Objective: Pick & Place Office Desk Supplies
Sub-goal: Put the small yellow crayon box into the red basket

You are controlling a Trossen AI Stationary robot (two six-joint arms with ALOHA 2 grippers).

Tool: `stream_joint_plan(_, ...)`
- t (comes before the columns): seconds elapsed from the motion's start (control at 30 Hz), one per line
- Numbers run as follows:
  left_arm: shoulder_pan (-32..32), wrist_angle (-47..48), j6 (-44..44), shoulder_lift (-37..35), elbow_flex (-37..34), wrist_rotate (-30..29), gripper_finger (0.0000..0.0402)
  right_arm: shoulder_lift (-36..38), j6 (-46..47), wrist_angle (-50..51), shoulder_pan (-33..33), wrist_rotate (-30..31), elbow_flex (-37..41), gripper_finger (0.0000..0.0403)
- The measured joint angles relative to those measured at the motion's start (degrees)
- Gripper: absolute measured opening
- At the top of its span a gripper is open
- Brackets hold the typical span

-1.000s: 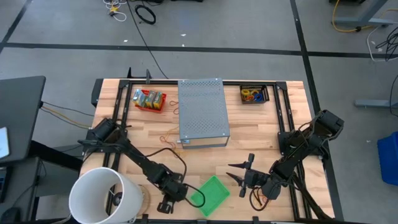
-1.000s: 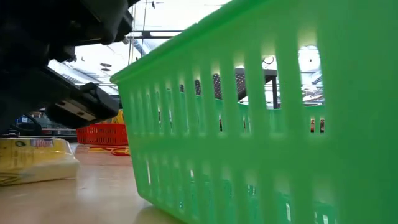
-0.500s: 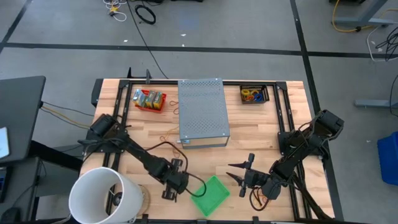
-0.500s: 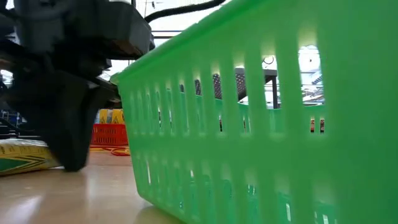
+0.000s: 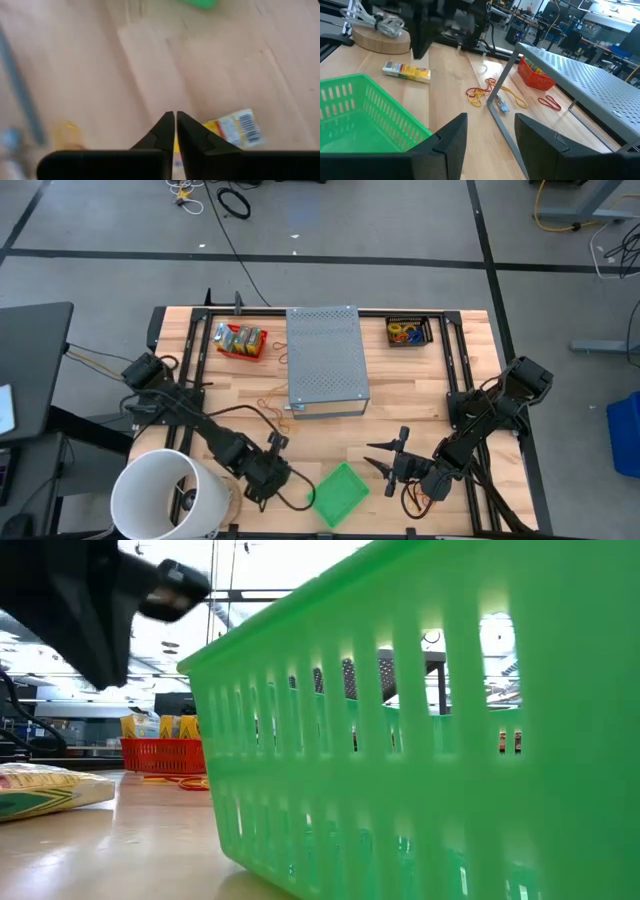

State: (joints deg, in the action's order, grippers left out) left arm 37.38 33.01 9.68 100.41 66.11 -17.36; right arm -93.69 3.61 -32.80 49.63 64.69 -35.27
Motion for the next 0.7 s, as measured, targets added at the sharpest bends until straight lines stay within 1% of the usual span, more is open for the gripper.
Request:
stream_joint_plan(0.07,1.33,0.43,-5.96,-1.02,0.00,-2.08,0.0045,0.00,0.00,0.00,0.00,0.02,0.00,0.0172)
stream_joint_plan(0.1,1.82,0.51,-9.45,-1.27,0.00,-2.09,0.0057,0.00,0.01,0.00,0.02,0.02,0.00,0.0172)
stream_joint_plan(0.13,2.27,0.61,-13.43,-1.33,0.02,-1.24,0.0069,0.00,0.01,0.00,0.01,0.00,0.00,0.0172)
stream_joint_plan(0.2,2.89,2.05,-21.27,-1.31,0.04,3.07,0.0095,0.00,0.01,0.00,0.00,0.01,0.00,0.0172)
stream_joint_plan(0.27,3.26,3.04,-26.33,-0.89,0.02,6.22,0.0121,0.00,0.01,0.00,0.02,0.02,0.00,0.0172)
stream_joint_plan(0.3,3.28,3.06,-28.51,-0.70,0.02,6.50,0.0135,0.00,0.01,0.00,0.00,0.00,0.00,0.0172)
stream_joint_plan(0.33,3.38,3.48,-30.22,-0.65,0.02,6.08,0.0148,0.00,0.01,0.00,0.00,0.02,0.00,0.0172)
stream_joint_plan(0.47,3.06,2.98,-36.37,-0.67,0.13,1.04,0.0201,0.00,0.01,0.00,0.00,0.02,0.00,0.0172)
stream_joint_plan(0.53,2.79,3.19,-38.16,-0.67,0.11,0.97,0.0224,0.00,0.01,0.00,0.02,0.02,0.00,0.0172)
stream_joint_plan(0.6,2.56,2.91,-39.63,-0.67,0.11,2.40,0.0243,0.00,0.03,-0.01,0.02,0.02,0.00,0.0172)
stream_joint_plan(0.7,2.28,2.96,-43.51,-0.65,0.11,4.17,0.0259,0.00,0.01,-0.01,0.00,0.02,0.00,0.0172)
